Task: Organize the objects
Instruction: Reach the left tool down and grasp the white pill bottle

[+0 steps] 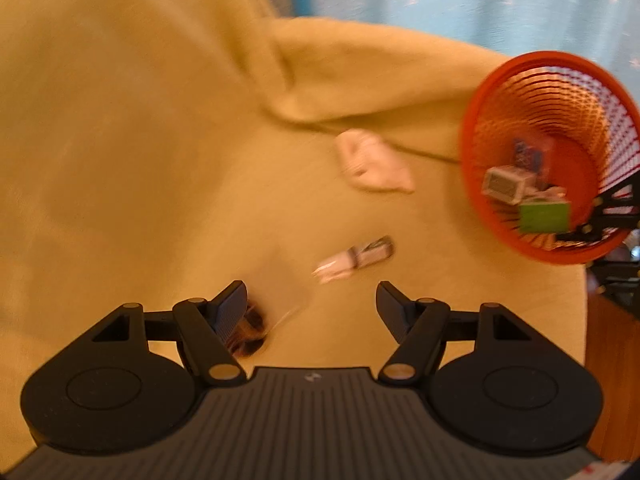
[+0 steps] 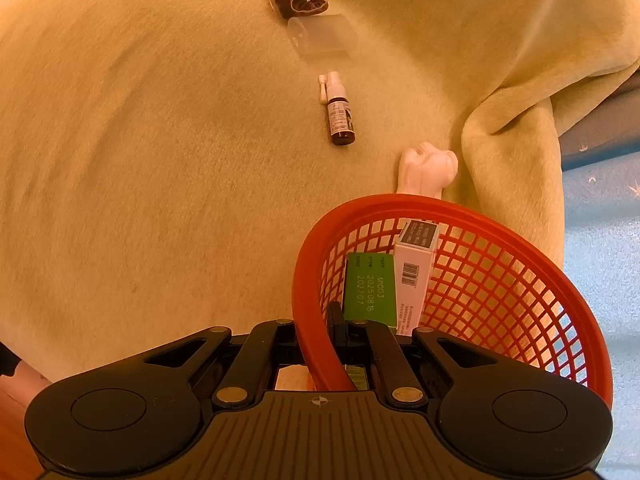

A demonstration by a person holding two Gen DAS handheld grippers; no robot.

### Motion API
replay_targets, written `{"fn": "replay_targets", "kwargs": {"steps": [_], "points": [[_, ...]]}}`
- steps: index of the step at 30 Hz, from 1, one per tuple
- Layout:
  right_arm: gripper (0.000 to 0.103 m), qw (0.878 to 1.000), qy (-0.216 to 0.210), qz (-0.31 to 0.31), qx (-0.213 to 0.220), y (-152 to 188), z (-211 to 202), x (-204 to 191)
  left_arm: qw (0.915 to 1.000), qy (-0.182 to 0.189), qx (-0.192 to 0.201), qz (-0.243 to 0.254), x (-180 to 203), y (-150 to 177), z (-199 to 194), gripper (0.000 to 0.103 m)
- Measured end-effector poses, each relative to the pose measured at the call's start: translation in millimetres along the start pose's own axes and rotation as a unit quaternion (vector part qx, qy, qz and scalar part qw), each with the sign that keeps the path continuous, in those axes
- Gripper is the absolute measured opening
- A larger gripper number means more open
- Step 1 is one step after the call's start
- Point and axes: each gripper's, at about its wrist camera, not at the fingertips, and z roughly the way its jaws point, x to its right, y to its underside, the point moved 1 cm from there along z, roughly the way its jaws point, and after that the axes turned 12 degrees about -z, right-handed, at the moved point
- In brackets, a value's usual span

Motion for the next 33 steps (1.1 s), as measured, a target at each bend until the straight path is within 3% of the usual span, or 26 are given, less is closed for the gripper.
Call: {"fn": "replay_targets", "kwargs": {"steps": [10, 16, 33], "points": [[0.002, 1.000, -0.001, -0.002, -0.004, -2, 0, 0, 0.9966, -0.056, -0.010, -0.061, -38, 20, 10, 0.067], [0.003, 1.000, -0.001, -0.002, -0.006, -2, -1, -1, 0.9936, -0.067, -0.014, -0.090, -56, 28, 19, 0.067], [0.002, 1.000, -0.002, -0.010, -0.011, -6, 1, -2, 0.9907, -0.076, -0.037, -0.107, -85, 49, 53, 0.065]]}}
